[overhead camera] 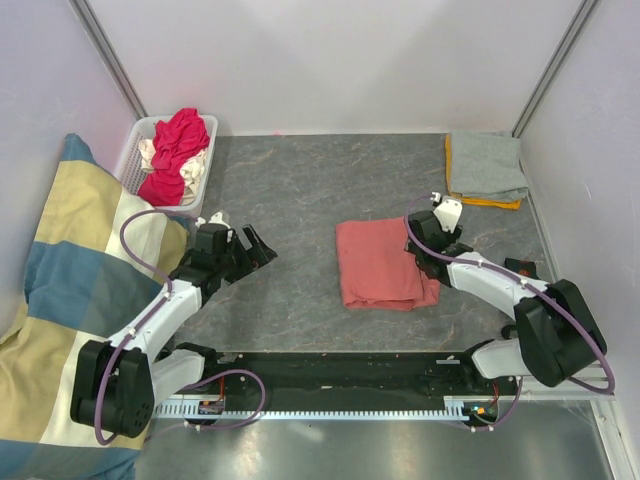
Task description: Fold and stack the t-shirts
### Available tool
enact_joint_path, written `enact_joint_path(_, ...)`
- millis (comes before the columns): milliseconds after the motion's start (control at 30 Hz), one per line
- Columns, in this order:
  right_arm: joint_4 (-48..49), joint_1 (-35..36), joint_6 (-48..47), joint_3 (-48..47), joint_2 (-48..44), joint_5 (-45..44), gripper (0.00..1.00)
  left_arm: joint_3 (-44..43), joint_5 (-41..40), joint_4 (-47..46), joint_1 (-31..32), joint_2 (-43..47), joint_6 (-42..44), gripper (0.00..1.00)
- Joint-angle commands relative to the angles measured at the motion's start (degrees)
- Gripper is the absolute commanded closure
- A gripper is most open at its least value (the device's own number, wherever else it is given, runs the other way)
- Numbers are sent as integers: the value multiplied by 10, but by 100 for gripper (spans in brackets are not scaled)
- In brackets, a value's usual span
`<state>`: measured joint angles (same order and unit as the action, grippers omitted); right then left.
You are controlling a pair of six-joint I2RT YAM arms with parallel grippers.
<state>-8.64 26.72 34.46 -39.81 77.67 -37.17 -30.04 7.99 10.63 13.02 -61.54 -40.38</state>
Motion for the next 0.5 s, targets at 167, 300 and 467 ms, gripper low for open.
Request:
enact_joint_path(167, 14, -6, 38, 26, 70, 66, 31, 3, 11, -7, 3, 3, 14, 0)
enact_joint_path(300, 14, -1, 49, 20, 105, 106, 31, 5, 10, -10, 3, -1, 13, 0)
enact_joint_path(467, 32, 34, 61, 23, 113, 133, 31, 7, 7, -9, 3, -2, 12, 0)
